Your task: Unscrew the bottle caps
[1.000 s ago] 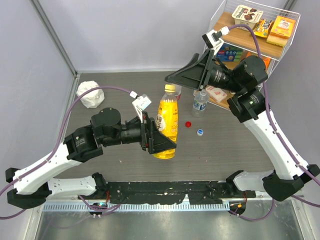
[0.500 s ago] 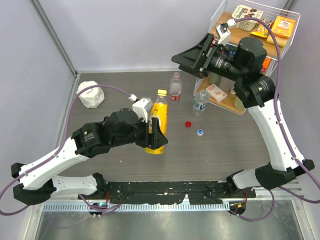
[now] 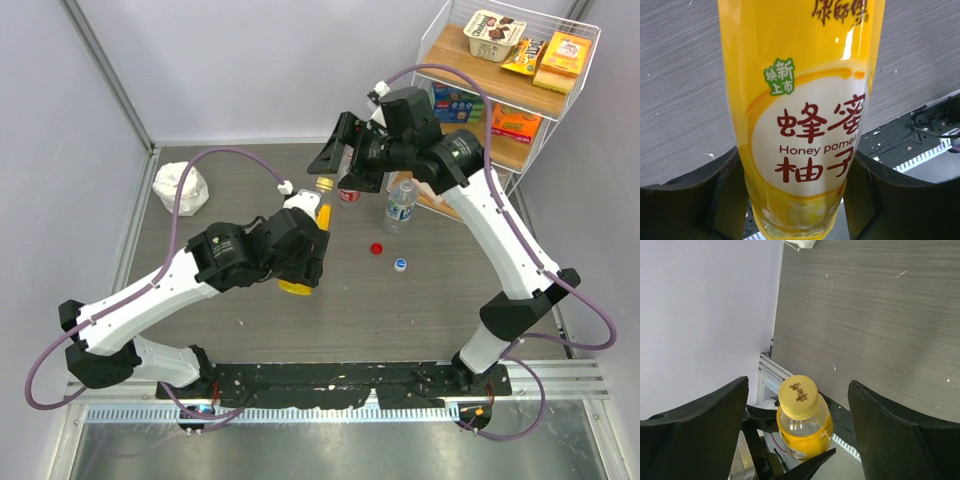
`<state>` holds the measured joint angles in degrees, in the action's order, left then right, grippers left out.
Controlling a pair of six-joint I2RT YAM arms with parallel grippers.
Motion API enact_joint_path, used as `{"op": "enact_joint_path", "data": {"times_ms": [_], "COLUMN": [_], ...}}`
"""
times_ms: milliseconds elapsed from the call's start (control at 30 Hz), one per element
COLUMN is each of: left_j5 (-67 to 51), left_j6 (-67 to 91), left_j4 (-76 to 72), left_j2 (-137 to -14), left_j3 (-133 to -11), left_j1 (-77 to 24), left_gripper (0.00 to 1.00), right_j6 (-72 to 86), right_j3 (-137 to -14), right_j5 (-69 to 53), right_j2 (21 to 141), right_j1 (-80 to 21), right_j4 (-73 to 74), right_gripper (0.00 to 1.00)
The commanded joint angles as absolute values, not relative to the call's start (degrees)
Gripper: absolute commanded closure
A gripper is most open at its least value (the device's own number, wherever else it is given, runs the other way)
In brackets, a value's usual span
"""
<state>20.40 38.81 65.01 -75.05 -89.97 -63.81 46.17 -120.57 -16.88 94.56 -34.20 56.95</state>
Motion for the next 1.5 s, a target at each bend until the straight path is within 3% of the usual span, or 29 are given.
{"op": "enact_joint_path", "data": {"times_ms": [0,33,167,233,533,600,733,800,1233,1467], "left_j5": [23.8,23.7,23.2,22.9,22.6,22.4,22.3,22.2,16.6,7.5], "left_j6": [38.0,38.1,38.1,38.1,37.4,37.2,37.0,37.1,38.3,37.6], "left_j4": [68.0,68.2,67.9,67.9,67.8,67.9,68.2,68.0,60.7,53.0], "left_j2": [-74.8,-74.9,-75.3,-75.7,-77.3,-77.8,-78.2,-78.0,-72.0,-67.7], "left_j3": [-92.6,-92.6,-92.7,-93.0,-94.9,-95.4,-96.1,-96.1,-91.4,-87.6], "left_j1": [-64.2,-64.3,-64.4,-64.5,-64.9,-64.9,-64.9,-64.9,-65.0,-65.0], "left_gripper": [1.00,1.00,1.00,1.00,1.00,1.00,1.00,1.00,1.00,1.00], "right_j6": [45.4,45.4,45.2,45.1,44.4,44.5,44.1,43.6,40.5,46.8], "right_j3": [-124.3,-124.8,-125.9,-125.9,-125.2,-125.1,-124.5,-123.4,-105.7,-97.0], "right_j5": [-13.3,-13.1,-13.6,-13.7,-12.7,-12.7,-14.2,-15.6,-28.9,-42.6], "right_j2": [94.6,94.8,95.7,96.0,96.4,96.5,95.8,95.0,80.7,73.4], "right_j1": [-36.8,-37.4,-38.0,-38.0,-38.5,-38.5,-38.5,-38.6,-36.2,-30.9], "right_j4": [59.7,59.7,60.1,60.4,61.7,61.4,59.5,57.4,33.2,16.6], "right_gripper": [0.17,0.18,0.41,0.45,0.50,0.58,0.91,0.98,0.98,0.98]}}
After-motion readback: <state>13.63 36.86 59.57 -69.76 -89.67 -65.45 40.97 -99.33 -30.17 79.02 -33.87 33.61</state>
